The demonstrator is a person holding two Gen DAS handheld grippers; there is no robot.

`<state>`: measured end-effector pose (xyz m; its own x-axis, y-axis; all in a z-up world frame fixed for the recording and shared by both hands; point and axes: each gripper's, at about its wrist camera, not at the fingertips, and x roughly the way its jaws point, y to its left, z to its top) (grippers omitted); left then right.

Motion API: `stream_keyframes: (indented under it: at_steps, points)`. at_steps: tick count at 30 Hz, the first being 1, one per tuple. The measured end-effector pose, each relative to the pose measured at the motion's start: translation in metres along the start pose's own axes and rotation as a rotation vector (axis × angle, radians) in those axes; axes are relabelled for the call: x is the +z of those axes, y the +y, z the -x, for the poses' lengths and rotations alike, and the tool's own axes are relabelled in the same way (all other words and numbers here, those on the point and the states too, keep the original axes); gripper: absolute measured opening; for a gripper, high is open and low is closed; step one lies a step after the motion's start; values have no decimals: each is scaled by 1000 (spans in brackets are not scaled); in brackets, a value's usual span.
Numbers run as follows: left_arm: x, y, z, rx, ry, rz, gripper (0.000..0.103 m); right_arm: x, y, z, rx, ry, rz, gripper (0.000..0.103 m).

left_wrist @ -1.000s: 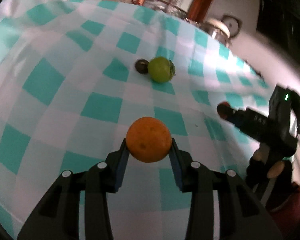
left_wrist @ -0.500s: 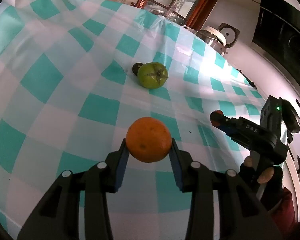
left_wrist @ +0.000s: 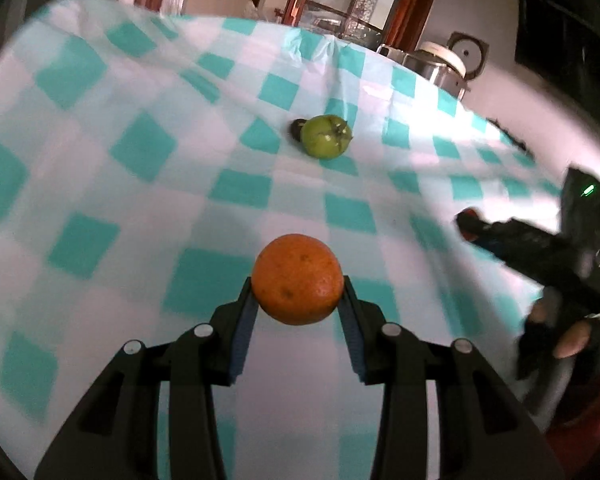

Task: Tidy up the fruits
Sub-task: 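Carry the tangerine and red tomato to the white box and lower them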

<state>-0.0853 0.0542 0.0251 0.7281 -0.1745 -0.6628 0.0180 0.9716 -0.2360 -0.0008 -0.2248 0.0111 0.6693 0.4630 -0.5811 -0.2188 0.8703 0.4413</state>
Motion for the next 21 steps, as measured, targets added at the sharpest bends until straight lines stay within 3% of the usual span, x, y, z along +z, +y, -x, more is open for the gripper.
stream_keyframes:
  at_steps: [8, 12, 21]
  points:
    - [-66, 22, 66, 84, 34, -36, 41, -82, 69, 52, 55, 23, 102, 35]
    - [-87, 37, 93, 135, 16, -59, 41, -103, 114, 51, 64, 59, 214, 35]
    - [-124, 91, 138, 221, -1, -9, 41, -154, 205, 44, 143, 133, 456, 35]
